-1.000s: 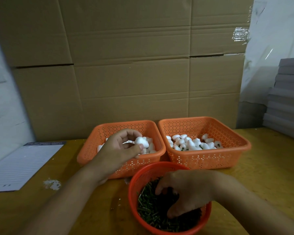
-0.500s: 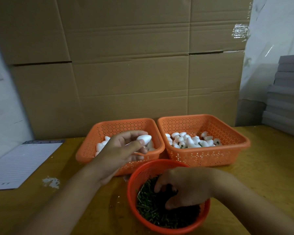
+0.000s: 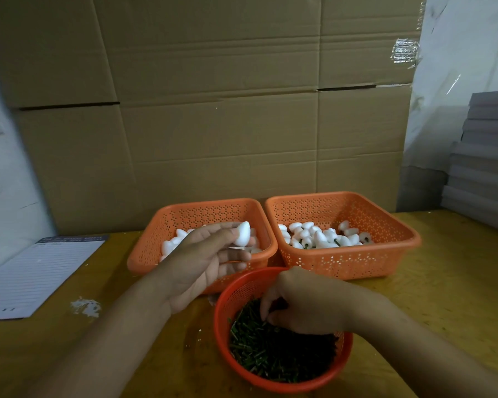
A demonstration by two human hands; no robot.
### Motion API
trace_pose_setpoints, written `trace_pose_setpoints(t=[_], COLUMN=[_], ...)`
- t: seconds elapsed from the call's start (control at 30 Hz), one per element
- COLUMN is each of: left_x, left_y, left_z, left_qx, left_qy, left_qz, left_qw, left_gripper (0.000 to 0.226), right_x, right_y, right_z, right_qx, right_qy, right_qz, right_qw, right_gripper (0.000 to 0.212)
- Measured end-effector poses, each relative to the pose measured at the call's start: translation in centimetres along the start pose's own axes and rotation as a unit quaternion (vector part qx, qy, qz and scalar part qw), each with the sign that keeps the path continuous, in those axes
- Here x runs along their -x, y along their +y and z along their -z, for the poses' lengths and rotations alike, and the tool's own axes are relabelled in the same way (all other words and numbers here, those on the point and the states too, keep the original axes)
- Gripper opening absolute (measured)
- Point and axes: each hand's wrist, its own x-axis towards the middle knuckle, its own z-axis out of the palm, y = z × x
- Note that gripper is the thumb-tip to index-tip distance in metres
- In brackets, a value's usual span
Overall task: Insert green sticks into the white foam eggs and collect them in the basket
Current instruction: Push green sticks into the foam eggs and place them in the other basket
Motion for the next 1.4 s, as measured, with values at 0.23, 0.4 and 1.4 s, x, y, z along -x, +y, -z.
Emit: trace_pose_setpoints(t=[0.23,0.4,1.4], left_x=[0.0,0.0,0.3], left_y=[-0.1,-0.1,0.5], left_z=[0.3,0.3,0.0], left_qx=[0.016,0.006,0.093], left_qy=[-0.024,-0.024,-0.02], left_qz=[0.012,0.013,0.013], left_qw=[1.0,1.0,0.995], left_gripper=[0.032,0.029,0.032], right_x=[0.0,0.1,-0.5], right_y=[-0.3,-0.4,-0.6], right_z=[0.2,0.3,1.8], right_qx=[-0.031,-0.05,-0.675], right_qy=[0.041,0.066,0.245], right_qz=[0.002,-0.009,-0.056], right_qw=[0.999,0.997,0.694], right_gripper=[0.014,0.015,0.009])
